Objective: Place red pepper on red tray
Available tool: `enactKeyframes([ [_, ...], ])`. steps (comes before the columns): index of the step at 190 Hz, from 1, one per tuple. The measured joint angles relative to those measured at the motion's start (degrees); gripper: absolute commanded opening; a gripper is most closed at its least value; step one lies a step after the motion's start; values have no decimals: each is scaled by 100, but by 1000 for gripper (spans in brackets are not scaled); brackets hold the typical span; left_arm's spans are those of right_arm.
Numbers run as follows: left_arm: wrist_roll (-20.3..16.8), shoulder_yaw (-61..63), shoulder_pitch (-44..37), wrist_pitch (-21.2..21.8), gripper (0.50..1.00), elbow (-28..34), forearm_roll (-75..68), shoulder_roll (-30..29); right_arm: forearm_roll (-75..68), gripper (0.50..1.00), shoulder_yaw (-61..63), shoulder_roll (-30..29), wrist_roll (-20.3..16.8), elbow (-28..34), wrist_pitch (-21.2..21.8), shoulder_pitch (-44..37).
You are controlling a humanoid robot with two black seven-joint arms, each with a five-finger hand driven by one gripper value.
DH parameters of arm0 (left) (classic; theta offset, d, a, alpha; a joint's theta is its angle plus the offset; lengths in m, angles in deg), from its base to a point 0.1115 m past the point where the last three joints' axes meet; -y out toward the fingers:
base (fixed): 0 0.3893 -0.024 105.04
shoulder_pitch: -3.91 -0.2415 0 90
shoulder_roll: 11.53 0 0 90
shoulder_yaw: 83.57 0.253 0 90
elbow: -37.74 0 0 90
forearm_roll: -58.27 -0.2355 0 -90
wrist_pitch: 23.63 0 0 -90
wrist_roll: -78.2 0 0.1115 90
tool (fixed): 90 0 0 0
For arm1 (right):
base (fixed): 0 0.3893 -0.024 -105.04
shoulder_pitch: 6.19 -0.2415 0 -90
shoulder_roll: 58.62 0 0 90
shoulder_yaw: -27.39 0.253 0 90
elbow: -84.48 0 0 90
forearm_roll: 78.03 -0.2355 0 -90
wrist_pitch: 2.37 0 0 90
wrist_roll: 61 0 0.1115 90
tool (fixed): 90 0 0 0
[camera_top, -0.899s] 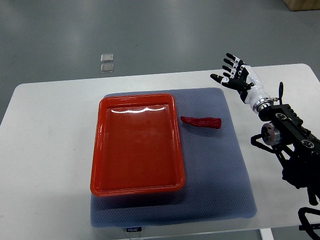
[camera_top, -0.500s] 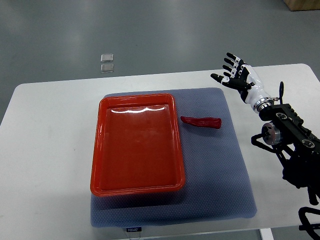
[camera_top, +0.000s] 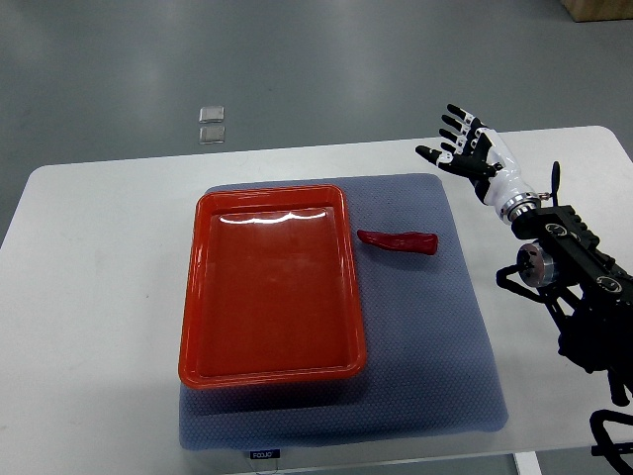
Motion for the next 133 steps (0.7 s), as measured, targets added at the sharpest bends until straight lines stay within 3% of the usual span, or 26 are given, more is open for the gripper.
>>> enactKeyframes([
  [133, 0, -1, 0, 0, 1000, 4, -3, 0, 7, 930, -11, 63, -17, 13, -22, -93],
])
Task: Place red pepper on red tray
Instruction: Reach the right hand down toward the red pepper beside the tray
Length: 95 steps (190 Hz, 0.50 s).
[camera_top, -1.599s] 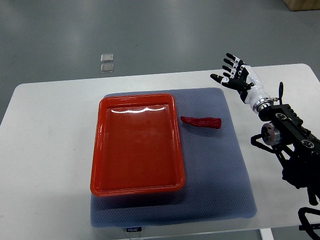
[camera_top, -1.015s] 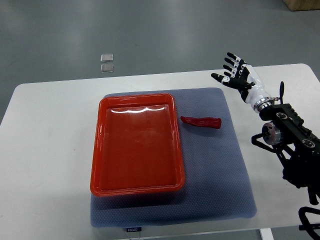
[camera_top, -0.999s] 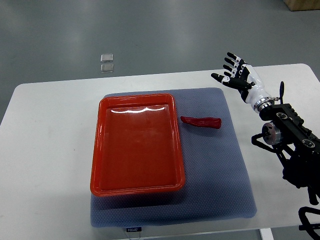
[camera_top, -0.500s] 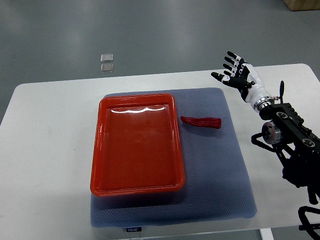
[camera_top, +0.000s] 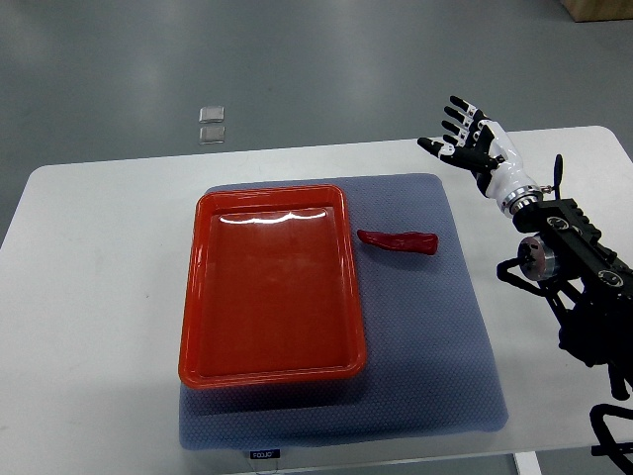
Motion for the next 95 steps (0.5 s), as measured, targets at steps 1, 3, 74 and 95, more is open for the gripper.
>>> enactKeyframes([
  [1, 0, 0, 0, 0, 1000, 0, 0, 0, 0, 930, -4, 6, 0, 1, 1, 0],
  [3, 0, 0, 0, 0, 1000, 0, 0, 0, -1, 930, -14, 26, 0, 6, 6, 0],
  [74, 0, 0, -1, 0, 1000, 0, 3, 0, 19, 930, -1879, 1076, 39, 395, -3, -428],
  [95, 0, 0, 0, 0, 1000, 0, 3, 0, 107, 930, -2885, 1503, 132, 761, -107, -771],
])
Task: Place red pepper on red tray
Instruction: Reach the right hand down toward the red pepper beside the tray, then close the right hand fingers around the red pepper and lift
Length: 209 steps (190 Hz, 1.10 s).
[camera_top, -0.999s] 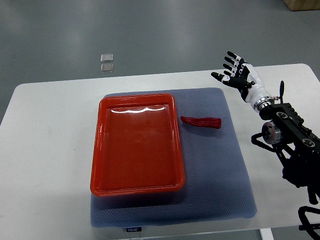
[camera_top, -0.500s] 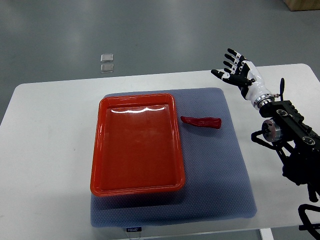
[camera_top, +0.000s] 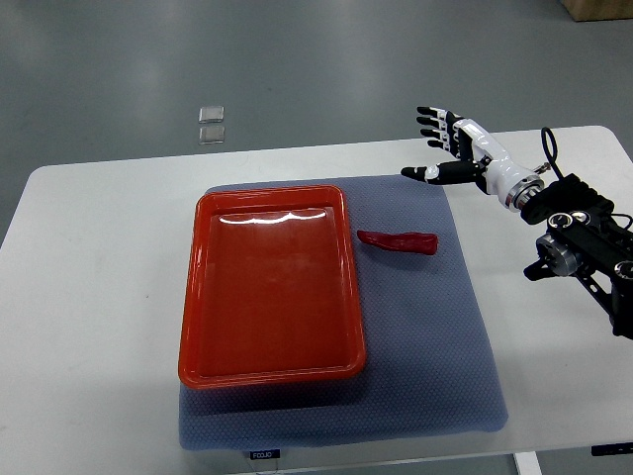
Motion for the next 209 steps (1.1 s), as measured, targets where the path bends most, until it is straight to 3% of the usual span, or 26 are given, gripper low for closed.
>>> enactKeyframes([
  [92, 0, 0, 0, 0, 1000, 0, -1, 0, 2064, 930, -3009, 491, -135, 340, -187, -1576],
  [161, 0, 0, 0, 0, 1000, 0, -3, 0, 2703, 926, -3516, 516, -494, 335, -191, -1640],
  [209, 1, 0, 0, 0, 1000, 0, -2, 0, 2925, 870, -3607, 436, -650, 250, -334, -1633],
])
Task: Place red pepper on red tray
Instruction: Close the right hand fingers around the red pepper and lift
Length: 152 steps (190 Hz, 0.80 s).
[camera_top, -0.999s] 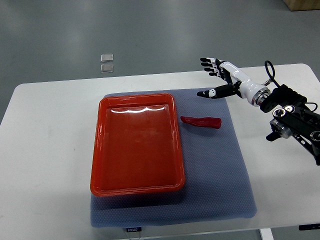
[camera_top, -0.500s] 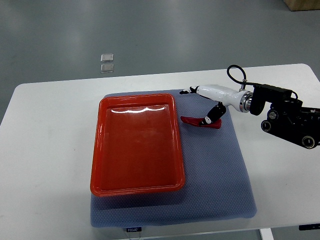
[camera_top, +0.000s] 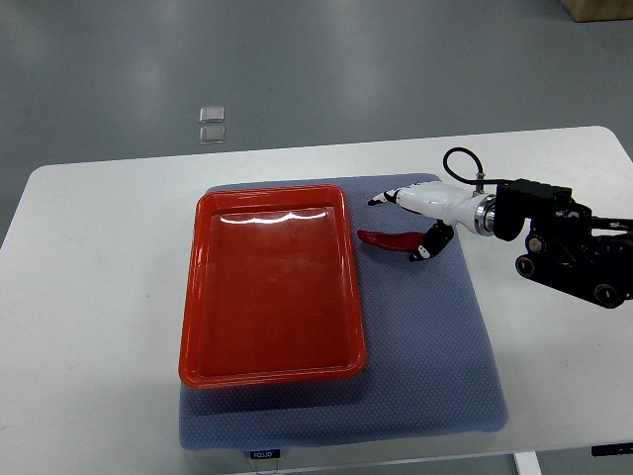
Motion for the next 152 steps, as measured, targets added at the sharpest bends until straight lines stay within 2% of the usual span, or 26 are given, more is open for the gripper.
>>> enactKeyframes([
  [39, 0, 0, 0, 0, 1000, 0, 1, 0, 43, 797, -106, -21, -11, -62, -62, 9],
  [67, 0, 0, 0, 0, 1000, 0, 1, 0, 70, 693, -148, -19, -11, -96, -64, 10],
  [114, 0, 0, 0, 0, 1000, 0, 1, 0, 125, 613, -190, -16, 5, -147, -63, 17],
  [137, 0, 0, 0, 0, 1000, 0, 1, 0, 125, 500, -190, -15, 21, -154, -58, 18],
  [152, 0, 0, 0, 0, 1000, 0, 1, 0, 125, 500, -190, -7, 24, -171, -73, 18],
])
